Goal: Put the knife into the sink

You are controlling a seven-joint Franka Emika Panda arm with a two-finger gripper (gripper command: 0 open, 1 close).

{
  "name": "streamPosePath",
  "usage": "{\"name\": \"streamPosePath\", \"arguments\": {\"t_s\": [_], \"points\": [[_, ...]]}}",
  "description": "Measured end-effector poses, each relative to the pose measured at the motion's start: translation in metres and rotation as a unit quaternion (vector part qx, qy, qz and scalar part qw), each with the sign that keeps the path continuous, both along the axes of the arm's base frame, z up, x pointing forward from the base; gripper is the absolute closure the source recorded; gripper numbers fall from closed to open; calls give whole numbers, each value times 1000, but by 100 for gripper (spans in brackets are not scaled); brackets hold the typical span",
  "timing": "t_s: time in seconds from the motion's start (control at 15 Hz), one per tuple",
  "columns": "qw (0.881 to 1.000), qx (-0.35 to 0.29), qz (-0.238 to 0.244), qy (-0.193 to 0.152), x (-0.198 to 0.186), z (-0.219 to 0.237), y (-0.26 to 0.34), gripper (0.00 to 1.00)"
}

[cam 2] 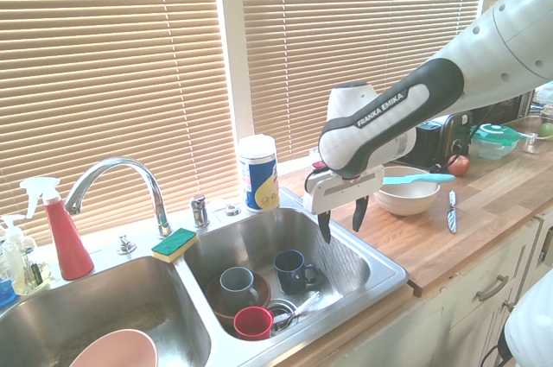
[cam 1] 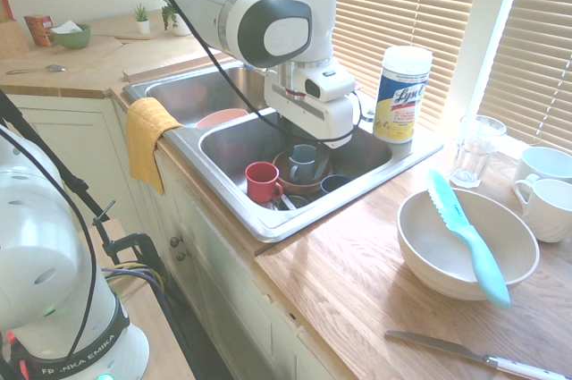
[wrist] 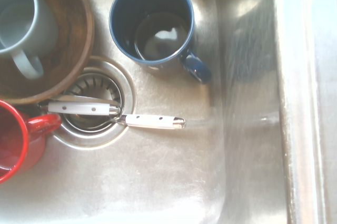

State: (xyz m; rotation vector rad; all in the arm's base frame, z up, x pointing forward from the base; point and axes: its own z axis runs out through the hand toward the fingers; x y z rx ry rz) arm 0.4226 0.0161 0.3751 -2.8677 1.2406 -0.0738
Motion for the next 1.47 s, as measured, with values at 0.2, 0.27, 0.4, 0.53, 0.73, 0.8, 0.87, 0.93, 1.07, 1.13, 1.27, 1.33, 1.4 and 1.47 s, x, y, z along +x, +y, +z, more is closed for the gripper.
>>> {"name": "streamPosePath", "arguments": {"t_s": [0.2, 0.27, 0.4, 0.53, 0.73, 0.8, 0.87, 0.93, 1.07, 1.13, 1.27, 1.33, 1.4, 1.47], "points": [[1000, -2, 16, 1, 1, 0, -1, 0], [999, -1, 34, -1, 3, 3, -4, 0], [996, 10, 92, 8, 8, 19, -16, 0], [988, 24, 152, 19, 9, 37, -39, 0], [969, 40, 243, 33, 2, 57, -86, 0], [960, 45, 273, 37, -1, 61, -102, 0], [951, 47, 303, 41, -4, 64, -115, 0], [941, 49, 331, 46, -7, 65, -126, 0], [918, 45, 390, 56, -13, 72, -146, 0], [906, 37, 419, 59, -14, 76, -157, 0], [882, 12, 468, 57, -16, 85, -183, 0], [876, -4, 481, 48, -15, 89, -197, 0], [874, -19, 485, 35, -13, 90, -211, 0], [874, -31, 484, 24, -9, 86, -225, 0]]}}
